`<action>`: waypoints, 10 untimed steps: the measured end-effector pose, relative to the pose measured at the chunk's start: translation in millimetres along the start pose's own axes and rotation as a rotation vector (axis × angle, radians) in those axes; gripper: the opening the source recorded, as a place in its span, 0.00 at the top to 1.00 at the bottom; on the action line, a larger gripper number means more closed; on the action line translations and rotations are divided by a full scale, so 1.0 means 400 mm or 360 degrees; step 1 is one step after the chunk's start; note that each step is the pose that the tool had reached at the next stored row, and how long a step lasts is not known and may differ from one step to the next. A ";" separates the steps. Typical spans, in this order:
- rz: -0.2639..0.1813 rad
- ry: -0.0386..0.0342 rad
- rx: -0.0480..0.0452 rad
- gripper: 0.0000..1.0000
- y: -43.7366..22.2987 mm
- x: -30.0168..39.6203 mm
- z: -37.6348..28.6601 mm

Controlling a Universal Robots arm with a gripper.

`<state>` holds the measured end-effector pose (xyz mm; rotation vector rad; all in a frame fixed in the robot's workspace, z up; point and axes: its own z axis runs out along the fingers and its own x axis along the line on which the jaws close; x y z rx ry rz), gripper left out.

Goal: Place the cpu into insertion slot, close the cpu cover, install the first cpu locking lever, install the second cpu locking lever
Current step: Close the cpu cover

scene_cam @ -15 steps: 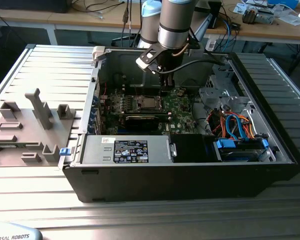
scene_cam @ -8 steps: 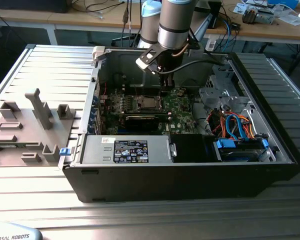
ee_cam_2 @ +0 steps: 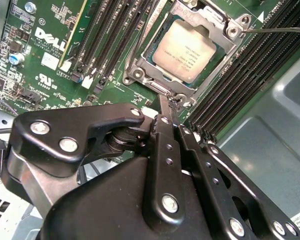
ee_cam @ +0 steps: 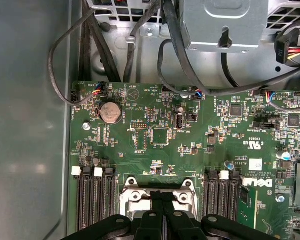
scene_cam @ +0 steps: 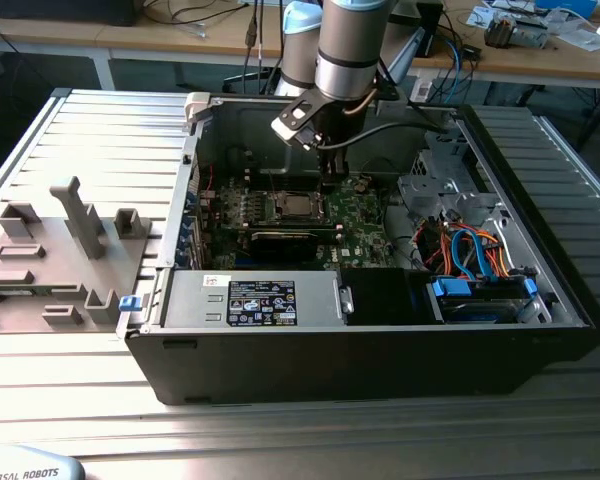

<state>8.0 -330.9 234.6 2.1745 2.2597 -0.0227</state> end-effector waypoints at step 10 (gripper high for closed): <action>0.0000 0.0000 0.0000 0.89 0.000 0.000 0.005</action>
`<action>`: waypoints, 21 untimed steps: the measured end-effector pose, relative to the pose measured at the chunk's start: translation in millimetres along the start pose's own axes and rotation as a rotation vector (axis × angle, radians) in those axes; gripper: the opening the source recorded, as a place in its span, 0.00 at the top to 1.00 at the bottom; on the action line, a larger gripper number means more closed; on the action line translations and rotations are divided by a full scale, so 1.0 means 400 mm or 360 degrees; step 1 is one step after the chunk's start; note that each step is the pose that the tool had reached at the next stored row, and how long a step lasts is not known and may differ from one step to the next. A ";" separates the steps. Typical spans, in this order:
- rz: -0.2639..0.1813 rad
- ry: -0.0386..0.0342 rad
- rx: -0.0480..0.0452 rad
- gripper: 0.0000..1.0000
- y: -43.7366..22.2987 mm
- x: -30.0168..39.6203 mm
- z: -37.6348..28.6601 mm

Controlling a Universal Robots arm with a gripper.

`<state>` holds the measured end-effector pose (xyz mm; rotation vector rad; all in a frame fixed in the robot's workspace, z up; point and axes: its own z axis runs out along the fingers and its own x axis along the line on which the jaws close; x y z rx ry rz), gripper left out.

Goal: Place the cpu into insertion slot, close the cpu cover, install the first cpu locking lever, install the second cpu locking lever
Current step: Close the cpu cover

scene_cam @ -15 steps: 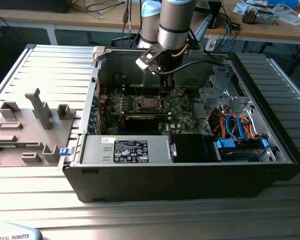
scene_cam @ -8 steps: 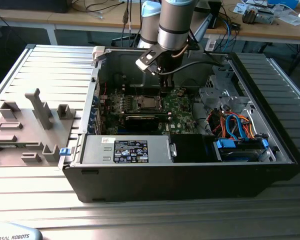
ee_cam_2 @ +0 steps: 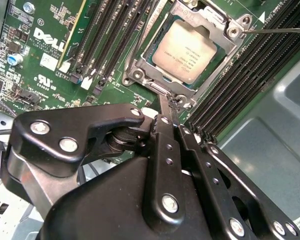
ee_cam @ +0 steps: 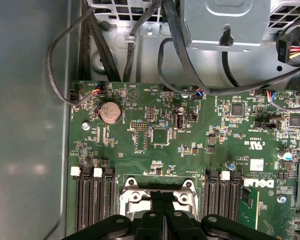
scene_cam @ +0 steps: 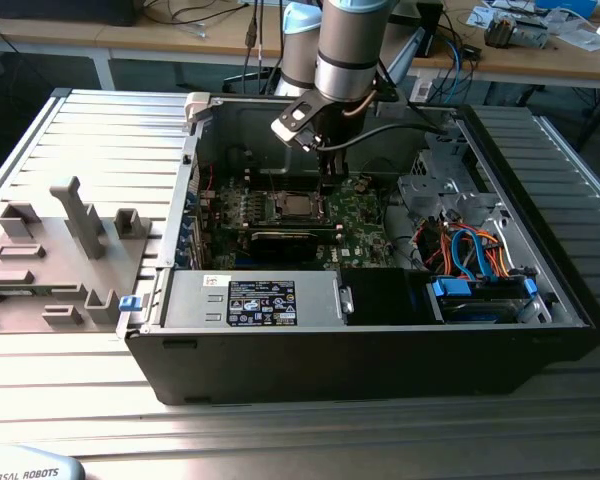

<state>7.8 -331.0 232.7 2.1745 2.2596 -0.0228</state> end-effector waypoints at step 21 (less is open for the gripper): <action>0.0000 0.0000 0.0000 0.89 0.000 0.000 0.016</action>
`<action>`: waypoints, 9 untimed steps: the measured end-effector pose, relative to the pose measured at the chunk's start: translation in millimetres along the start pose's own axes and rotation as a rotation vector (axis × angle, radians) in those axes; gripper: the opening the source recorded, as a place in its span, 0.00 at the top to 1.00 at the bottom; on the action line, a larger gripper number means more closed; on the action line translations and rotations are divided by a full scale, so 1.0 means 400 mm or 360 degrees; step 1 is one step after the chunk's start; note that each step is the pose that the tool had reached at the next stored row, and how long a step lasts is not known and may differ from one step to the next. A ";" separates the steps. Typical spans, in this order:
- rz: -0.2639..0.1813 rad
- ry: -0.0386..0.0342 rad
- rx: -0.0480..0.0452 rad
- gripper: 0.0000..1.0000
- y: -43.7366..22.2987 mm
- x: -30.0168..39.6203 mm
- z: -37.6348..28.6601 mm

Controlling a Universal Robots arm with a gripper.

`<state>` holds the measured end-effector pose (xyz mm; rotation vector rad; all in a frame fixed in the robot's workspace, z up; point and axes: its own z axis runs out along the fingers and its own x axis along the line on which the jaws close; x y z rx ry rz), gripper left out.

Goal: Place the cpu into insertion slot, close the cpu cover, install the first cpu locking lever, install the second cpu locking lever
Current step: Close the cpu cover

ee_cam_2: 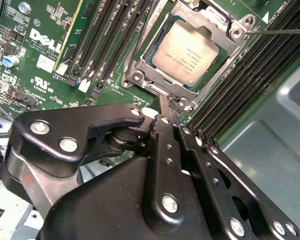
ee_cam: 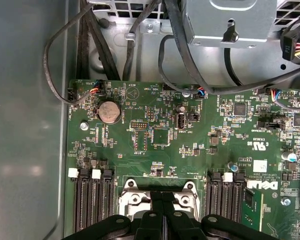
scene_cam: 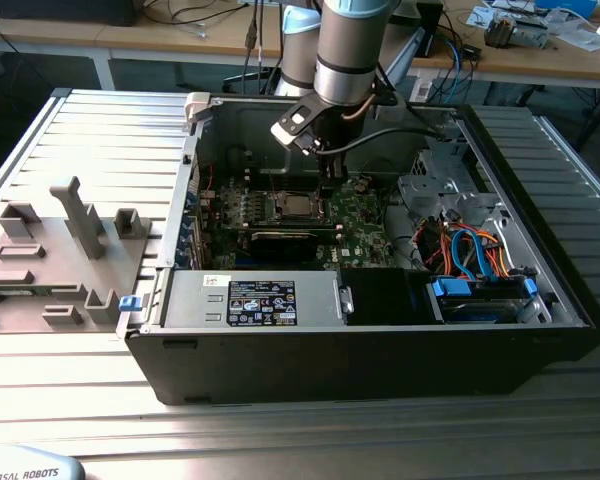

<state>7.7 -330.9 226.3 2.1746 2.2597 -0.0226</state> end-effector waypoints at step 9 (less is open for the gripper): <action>0.0000 -0.0001 0.0000 0.89 -0.003 0.000 0.016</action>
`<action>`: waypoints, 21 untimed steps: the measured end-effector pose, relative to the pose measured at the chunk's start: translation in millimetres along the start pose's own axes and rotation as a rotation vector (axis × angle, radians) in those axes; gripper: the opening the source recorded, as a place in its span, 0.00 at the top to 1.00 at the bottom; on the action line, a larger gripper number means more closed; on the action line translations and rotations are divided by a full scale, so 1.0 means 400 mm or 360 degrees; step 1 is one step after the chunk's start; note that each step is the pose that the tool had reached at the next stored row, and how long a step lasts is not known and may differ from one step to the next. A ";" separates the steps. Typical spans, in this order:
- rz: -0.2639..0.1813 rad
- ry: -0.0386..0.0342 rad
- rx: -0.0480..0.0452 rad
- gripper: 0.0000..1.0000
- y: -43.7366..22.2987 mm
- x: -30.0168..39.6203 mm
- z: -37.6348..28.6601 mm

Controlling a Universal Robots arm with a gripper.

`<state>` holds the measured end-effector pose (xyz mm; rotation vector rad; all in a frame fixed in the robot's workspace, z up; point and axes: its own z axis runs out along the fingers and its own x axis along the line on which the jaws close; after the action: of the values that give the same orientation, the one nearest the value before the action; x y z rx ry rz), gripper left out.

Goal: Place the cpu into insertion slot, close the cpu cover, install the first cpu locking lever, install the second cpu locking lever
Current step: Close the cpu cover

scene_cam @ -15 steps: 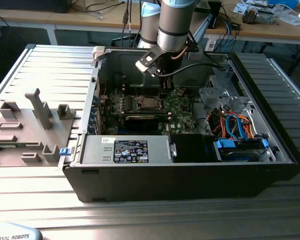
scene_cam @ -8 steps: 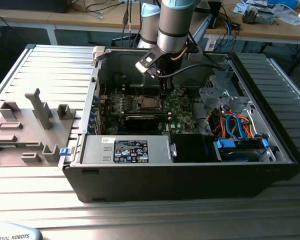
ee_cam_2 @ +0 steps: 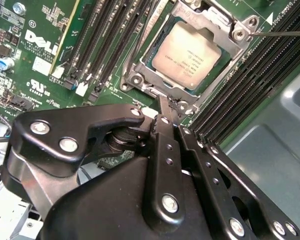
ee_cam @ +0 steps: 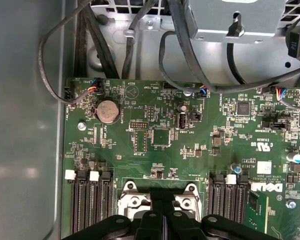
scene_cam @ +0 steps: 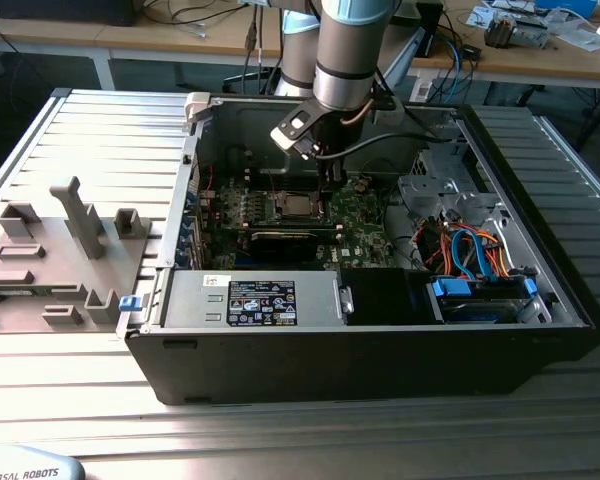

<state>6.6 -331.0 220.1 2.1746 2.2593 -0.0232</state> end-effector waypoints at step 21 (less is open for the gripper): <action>0.0000 0.0000 0.0000 0.89 -0.056 0.002 0.003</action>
<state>-15.7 -331.0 219.2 2.1744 2.2595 -0.0230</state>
